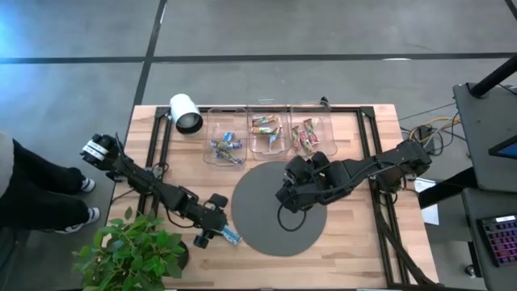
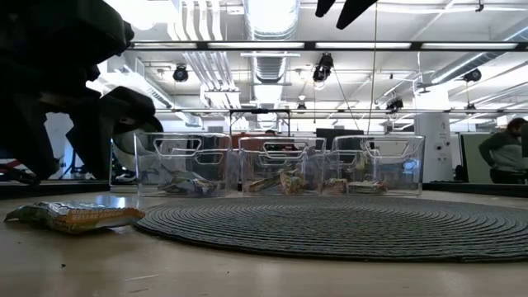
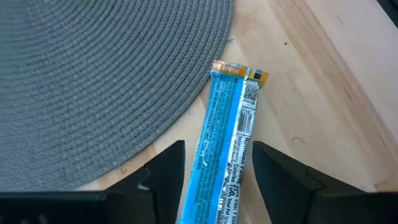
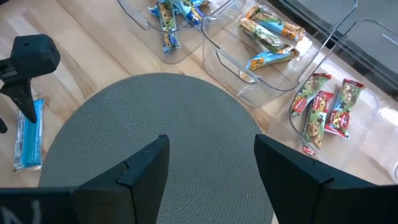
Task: Pick and place Granola Bars by type
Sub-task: Put the yellow granola bar into the middle bin
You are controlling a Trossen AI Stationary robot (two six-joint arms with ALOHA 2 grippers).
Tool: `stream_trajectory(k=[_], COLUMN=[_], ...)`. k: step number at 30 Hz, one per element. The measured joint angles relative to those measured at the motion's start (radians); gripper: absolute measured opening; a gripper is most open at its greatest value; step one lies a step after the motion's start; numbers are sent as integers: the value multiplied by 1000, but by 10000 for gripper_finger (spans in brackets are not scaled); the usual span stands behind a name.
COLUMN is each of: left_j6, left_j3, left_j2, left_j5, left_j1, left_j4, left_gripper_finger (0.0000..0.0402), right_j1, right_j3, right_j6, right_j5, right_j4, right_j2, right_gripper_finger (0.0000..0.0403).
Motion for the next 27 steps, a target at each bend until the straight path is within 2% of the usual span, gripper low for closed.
stream_trajectory(k=[10,17,27], left_j6=[15,71,84], left_j3=[-5,-6,-29], left_j2=[14,43,92], left_j5=[-38,6,-2], left_j1=[-9,-14,-11], left_j4=[5,54,54], left_gripper_finger=[216,218,218], right_j1=[-10,-10,-10], right_j3=[0,0,0], right_j6=[-4,0,-1], right_j5=[0,0,0], right_j4=[0,1,0], right_j2=[0,0,-1], right_gripper_finger=[226,226,226])
